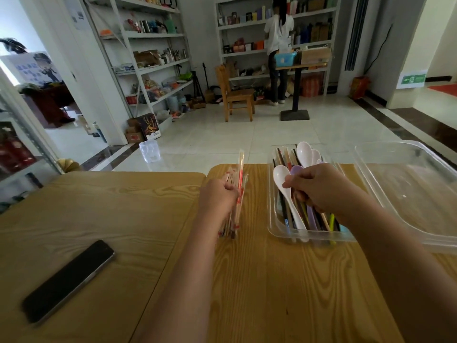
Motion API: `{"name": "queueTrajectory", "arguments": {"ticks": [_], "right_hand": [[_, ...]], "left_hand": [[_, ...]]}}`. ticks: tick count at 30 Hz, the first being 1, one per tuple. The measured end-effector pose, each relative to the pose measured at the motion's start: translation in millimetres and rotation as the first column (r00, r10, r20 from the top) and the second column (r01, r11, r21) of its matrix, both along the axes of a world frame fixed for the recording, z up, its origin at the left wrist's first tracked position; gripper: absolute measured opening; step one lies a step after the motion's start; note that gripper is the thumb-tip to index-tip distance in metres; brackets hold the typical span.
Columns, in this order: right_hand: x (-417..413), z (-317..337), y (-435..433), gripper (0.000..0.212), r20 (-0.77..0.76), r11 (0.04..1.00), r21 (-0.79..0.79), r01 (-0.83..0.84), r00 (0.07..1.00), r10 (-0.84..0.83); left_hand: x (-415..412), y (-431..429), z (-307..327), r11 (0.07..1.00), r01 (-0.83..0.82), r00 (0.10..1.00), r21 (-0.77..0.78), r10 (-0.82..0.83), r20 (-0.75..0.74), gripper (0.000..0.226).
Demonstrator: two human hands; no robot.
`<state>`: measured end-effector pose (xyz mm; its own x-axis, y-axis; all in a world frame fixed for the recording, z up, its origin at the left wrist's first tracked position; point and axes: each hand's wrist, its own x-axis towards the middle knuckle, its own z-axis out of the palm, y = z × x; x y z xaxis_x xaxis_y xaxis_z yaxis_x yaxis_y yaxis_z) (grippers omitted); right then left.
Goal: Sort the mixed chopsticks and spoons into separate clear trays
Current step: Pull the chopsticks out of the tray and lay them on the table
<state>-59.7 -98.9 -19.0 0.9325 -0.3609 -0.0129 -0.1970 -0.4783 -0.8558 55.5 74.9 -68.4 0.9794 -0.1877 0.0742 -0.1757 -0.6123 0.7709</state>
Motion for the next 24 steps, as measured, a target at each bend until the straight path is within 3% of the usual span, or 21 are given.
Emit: {"name": "queueTrajectory", "arguments": {"ticks": [5, 12, 16, 19, 24], "right_hand": [[0.8, -1.7, -2.6, 0.016, -0.001, 1.0, 0.011, 0.018, 1.0, -0.018], [2.3, -4.0, -9.9, 0.009, 0.008, 0.998, -0.006, 0.068, 0.998, -0.068], [0.5, -5.2, -16.3, 0.023, 0.004, 0.989, -0.076, 0.124, 0.992, -0.124], [0.0, -6.7, -18.7, 0.035, 0.01, 0.973, -0.162, 0.164, 0.986, -0.165], [5.4, -20.6, -17.6, 0.044, -0.021, 0.93, -0.301, 0.21, 0.974, -0.226]], "left_hand": [[-3.2, -7.2, -17.5, 0.976, -0.092, 0.99, 0.198, 0.069, 0.12, 0.007], [-3.2, -13.3, -24.1, 0.955, -0.133, 0.977, 0.266, 0.08, 0.2, 0.008], [-2.0, -11.8, -24.9, 0.951, -0.14, 0.971, 0.275, 0.078, 0.225, 0.007], [-4.4, -12.7, -17.7, 0.968, -0.111, 0.977, 0.226, 0.065, 0.202, 0.01], [-14.0, -18.2, 12.2, 0.998, -0.003, 0.995, -0.058, 0.009, 0.101, 0.017]]}}
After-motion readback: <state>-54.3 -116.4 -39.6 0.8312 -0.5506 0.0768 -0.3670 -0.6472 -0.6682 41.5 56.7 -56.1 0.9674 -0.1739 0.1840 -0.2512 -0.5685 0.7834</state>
